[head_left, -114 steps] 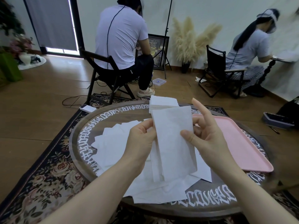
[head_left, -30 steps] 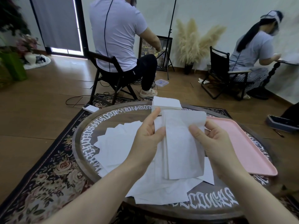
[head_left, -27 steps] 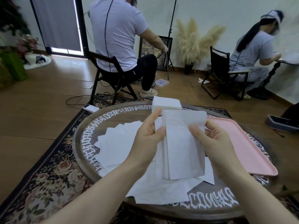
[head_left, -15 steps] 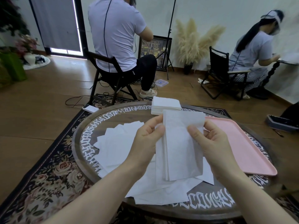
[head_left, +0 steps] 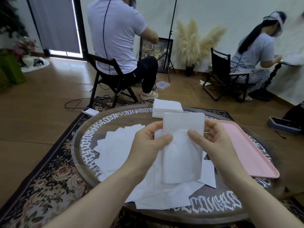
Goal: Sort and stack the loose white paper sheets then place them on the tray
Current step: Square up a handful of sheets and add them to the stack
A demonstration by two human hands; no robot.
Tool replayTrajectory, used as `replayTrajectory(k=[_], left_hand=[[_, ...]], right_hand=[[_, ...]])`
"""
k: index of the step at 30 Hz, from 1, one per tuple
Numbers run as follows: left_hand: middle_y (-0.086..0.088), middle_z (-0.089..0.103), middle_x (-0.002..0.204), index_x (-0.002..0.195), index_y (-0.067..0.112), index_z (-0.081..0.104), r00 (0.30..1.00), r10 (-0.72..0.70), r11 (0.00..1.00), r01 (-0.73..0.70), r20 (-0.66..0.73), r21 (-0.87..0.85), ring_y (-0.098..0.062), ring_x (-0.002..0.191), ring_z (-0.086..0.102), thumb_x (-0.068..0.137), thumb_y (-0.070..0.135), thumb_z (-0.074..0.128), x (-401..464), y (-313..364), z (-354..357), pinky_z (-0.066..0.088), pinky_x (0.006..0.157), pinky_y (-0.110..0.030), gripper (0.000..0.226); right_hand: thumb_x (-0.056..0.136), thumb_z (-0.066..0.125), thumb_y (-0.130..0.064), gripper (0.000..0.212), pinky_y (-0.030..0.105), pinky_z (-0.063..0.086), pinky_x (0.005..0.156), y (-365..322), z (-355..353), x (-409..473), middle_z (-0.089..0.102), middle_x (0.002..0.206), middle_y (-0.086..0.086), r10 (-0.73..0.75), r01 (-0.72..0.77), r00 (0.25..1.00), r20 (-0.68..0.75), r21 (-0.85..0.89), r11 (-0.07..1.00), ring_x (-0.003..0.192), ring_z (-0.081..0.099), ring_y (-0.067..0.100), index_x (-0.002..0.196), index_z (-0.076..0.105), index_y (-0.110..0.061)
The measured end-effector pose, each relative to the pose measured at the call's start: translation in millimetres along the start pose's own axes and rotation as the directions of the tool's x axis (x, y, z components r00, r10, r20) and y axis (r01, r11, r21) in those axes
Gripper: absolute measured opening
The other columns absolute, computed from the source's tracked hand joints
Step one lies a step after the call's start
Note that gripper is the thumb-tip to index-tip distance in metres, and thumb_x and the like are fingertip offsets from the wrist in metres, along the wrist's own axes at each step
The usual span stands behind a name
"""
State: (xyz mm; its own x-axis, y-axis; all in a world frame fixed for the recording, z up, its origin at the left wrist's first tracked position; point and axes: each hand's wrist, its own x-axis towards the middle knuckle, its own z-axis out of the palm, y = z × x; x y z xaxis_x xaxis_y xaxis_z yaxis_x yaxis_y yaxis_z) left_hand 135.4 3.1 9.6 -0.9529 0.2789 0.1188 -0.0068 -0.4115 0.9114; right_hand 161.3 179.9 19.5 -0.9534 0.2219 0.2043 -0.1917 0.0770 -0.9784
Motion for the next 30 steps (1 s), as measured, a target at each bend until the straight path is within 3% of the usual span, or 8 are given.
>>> replayTrajectory(k=[2, 4, 8, 16, 18, 22, 26, 30], left_hand=[[-0.010, 0.076, 0.095, 0.105, 0.013, 0.070, 0.999, -0.024, 0.999, 0.025, 0.030, -0.022, -0.019, 0.079, 0.073, 0.086, -0.008, 0.062, -0.6, 1.2, 0.4, 0.058, 0.066, -0.026, 0.029], [-0.010, 0.076, 0.094, 0.102, 0.011, 0.071, 0.997, -0.040, 0.999, 0.040, 0.061, -0.011, -0.020, 0.078, 0.073, 0.086, -0.008, 0.062, -1.7, 1.5, 1.2, 0.058, 0.065, -0.027, 0.027], [-0.007, 0.075, 0.087, 0.099, 0.008, 0.071, 0.994, -0.037, 0.998, 0.031, 0.107, 0.055, -0.017, 0.074, 0.071, 0.086, -0.010, 0.062, -3.5, 2.9, 1.8, 0.056, 0.064, -0.024, 0.024], [-0.003, 0.075, 0.083, 0.090, 0.013, 0.073, 0.993, -0.007, 0.988, -0.010, 0.116, 0.153, -0.015, 0.072, 0.070, 0.085, -0.014, 0.061, -3.4, 5.2, 1.9, 0.055, 0.064, -0.023, 0.030], [-0.002, 0.075, 0.082, 0.088, 0.016, 0.074, 0.995, -0.007, 0.984, -0.012, 0.104, 0.177, -0.014, 0.071, 0.070, 0.085, -0.014, 0.061, -3.0, 5.4, 1.2, 0.055, 0.064, -0.023, 0.032], [-0.004, 0.075, 0.083, 0.088, 0.018, 0.075, 0.998, -0.001, 0.976, -0.011, 0.058, 0.218, -0.015, 0.072, 0.070, 0.087, -0.011, 0.061, -2.4, 4.4, -0.1, 0.055, 0.064, -0.023, 0.033], [-0.009, 0.076, 0.086, 0.090, 0.019, 0.075, 1.000, -0.010, 0.981, 0.010, -0.002, 0.193, -0.019, 0.073, 0.071, 0.089, -0.009, 0.060, -1.2, 0.2, -0.4, 0.057, 0.066, -0.028, 0.032], [-0.008, 0.077, 0.087, 0.095, 0.014, 0.073, 1.000, -0.005, 0.994, 0.006, -0.005, 0.107, -0.019, 0.073, 0.072, 0.088, -0.009, 0.060, 0.0, -0.5, 0.3, 0.057, 0.066, -0.027, 0.028]], right_hand=[[0.065, 0.087, -0.031, 0.064, 0.031, 0.055, 0.078, 0.0, -4.0, 0.5, 0.073, 0.113, 0.000, 0.057, -0.060, 0.994, 0.089, 0.035, 0.998, 0.103, 0.070, 0.018, 0.120, 0.059, -0.016], [0.068, 0.084, -0.026, 0.055, 0.028, 0.057, 0.072, -0.6, -5.3, -1.0, 0.074, 0.112, 0.004, 0.078, -0.093, 0.981, 0.177, 0.075, 0.993, 0.101, 0.071, 0.023, 0.119, 0.063, -0.016], [0.064, 0.082, -0.023, 0.066, 0.025, 0.056, 0.066, -0.9, -8.2, 0.7, 0.073, 0.112, 0.007, 0.106, -0.129, 0.981, 0.163, 0.144, 0.981, 0.098, 0.071, 0.023, 0.125, 0.059, -0.019], [0.054, 0.093, -0.027, 0.073, 0.033, 0.057, 0.079, 0.5, -10.6, -1.1, 0.068, 0.119, 0.004, 0.049, -0.066, 0.975, 0.217, 0.074, 0.995, 0.104, 0.069, 0.023, 0.121, 0.064, -0.038], [0.056, 0.092, -0.026, 0.066, 0.035, 0.056, 0.079, -0.4, -11.0, -2.0, 0.066, 0.119, 0.006, 0.033, -0.040, 0.973, 0.227, 0.025, 0.999, 0.103, 0.068, 0.025, 0.115, 0.066, -0.037], [0.060, 0.084, -0.023, 0.035, 0.021, 0.050, 0.064, -0.7, -10.6, -0.4, 0.067, 0.116, -0.005, -0.023, 0.031, 0.988, 0.154, -0.047, 0.998, 0.099, 0.065, 0.028, 0.091, 0.068, -0.019], [0.060, 0.081, -0.025, 0.028, 0.012, 0.040, 0.045, -0.2, -9.5, -1.2, 0.067, 0.077, 0.003, -0.022, 0.027, 0.993, 0.117, -0.041, 0.999, 0.066, 0.060, 0.016, 0.079, 0.062, -0.017], [0.063, 0.080, -0.022, 0.028, 0.015, 0.050, 0.056, 1.1, -8.1, -2.1, 0.075, 0.089, 0.003, 0.017, -0.020, 0.987, 0.163, 0.021, 1.000, 0.078, 0.070, 0.016, 0.089, 0.070, -0.019]])
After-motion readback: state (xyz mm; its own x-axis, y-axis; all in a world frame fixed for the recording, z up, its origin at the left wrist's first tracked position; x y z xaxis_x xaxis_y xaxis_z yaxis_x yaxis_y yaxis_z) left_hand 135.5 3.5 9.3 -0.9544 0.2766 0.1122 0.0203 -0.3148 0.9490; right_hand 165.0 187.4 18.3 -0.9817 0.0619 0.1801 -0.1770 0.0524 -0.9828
